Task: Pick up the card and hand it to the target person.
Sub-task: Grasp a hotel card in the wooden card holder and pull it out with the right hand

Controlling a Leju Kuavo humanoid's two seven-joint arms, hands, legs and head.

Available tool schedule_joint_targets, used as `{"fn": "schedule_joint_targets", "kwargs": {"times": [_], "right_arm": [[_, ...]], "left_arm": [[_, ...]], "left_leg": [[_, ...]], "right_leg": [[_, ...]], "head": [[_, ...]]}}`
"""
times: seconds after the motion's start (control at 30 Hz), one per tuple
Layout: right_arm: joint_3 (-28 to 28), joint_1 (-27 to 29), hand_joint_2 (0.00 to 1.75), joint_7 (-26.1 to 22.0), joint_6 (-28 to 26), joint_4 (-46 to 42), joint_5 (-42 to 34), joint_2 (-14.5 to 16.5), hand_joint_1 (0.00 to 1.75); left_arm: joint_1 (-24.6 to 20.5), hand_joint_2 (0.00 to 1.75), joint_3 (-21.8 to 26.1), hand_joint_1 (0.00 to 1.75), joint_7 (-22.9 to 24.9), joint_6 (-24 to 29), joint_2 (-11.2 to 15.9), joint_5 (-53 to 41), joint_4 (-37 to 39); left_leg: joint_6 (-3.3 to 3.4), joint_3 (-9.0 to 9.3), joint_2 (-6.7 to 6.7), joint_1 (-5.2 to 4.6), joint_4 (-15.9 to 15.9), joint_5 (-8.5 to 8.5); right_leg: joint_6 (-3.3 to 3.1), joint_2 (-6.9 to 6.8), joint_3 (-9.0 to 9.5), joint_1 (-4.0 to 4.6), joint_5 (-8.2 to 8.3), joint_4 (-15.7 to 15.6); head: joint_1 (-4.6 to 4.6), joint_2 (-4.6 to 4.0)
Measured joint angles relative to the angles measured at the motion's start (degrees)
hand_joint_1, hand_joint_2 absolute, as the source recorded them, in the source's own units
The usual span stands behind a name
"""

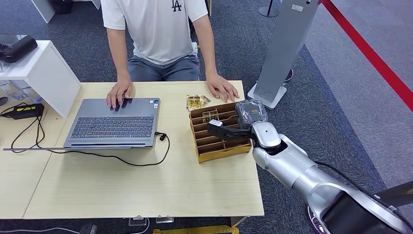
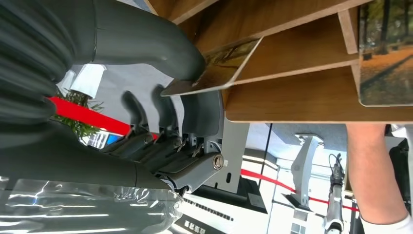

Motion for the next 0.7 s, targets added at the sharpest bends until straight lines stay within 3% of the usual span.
{"fn": "schedule_joint_targets", "kwargs": {"times": [0.07, 0.7], "right_arm": [[0.02, 0.00, 1.75, -0.08, -0.13, 0.03, -0.01, 0.03, 1.75], [0.35, -0.13, 1.75, 0.56, 0.50, -0.80, -0.46, -0.14, 1.75]], "left_arm": [[0.00, 0.00, 0.00, 0.00, 0.01, 0.00, 0.00, 0.00, 0.00], [0.06, 0.00, 0.00, 0.00, -0.33, -0.23, 0.01, -0.08, 0.00]], "left_leg": [[0.00, 0.00, 0.00, 0.00, 0.00, 0.00], [-0.03, 0.02, 0.00, 0.00, 0.01, 0.02]], "right_leg": [[0.00, 0.00, 0.00, 0.00, 0.00, 0.00], [-0.01, 0.00, 0.00, 0.00, 0.01, 0.01]], "head": [[0.01, 0.00], [0.01, 0.00]]}}
